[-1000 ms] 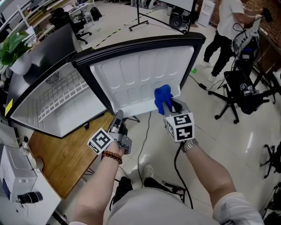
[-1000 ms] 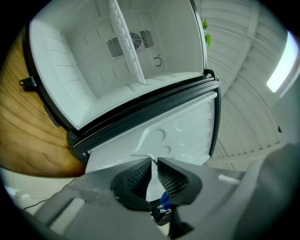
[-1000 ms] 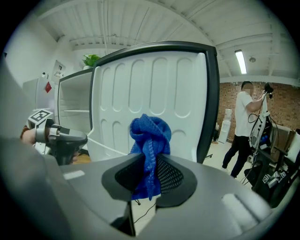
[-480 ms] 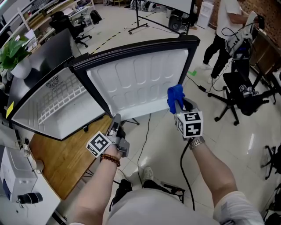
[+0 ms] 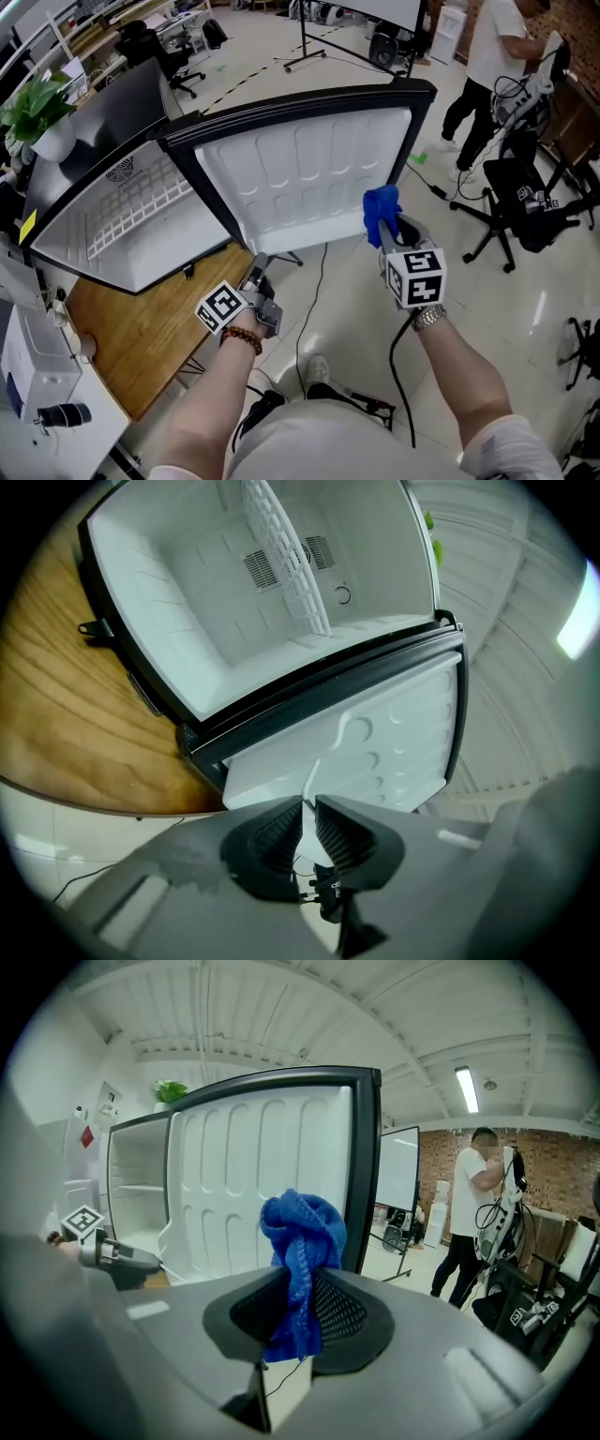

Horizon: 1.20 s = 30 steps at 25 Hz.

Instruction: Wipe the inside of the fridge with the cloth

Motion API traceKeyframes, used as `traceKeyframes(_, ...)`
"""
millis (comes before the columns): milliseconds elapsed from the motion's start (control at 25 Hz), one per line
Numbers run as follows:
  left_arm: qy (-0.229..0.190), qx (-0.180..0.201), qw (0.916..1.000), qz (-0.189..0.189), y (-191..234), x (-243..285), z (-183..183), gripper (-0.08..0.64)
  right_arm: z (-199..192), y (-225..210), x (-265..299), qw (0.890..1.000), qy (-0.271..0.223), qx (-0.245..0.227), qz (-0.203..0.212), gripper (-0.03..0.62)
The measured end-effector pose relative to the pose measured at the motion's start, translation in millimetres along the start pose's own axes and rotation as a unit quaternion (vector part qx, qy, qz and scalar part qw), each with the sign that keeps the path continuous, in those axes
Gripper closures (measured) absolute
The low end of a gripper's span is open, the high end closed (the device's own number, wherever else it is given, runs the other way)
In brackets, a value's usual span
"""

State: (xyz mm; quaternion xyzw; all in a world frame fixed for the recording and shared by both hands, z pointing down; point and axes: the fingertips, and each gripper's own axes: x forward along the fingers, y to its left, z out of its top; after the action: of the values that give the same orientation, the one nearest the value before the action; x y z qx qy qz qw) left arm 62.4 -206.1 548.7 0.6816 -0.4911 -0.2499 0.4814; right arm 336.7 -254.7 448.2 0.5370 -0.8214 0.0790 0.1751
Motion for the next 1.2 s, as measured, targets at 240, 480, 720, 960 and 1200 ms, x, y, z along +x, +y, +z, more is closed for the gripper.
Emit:
traceKeyframes(240,-0.005,-0.002,0.9997,0.022,20,13,5,0.530,-3,35,7,0.999,0.008,-0.012,0.031,0.518)
traceKeyframes(480,-0.007,-0.005,0.9996,0.027,20,21,7,0.534,-1,61,19,0.998,0.014,-0.021,0.052,0.518)
traceKeyframes(720,0.001,0.001,0.9997,0.025,16,20,11,0.535,9,86,26,0.997,0.011,-0.030,0.069,0.518)
traceKeyframes(960,0.031,0.028,0.9990,0.016,2,0,14,0.535,24,133,22,0.994,0.002,-0.041,0.099,0.518)
traceKeyframes(1200,0.016,0.110,0.9938,0.003,-25,-48,56,0.554,44,200,11,0.989,-0.013,-0.057,0.135,0.518)
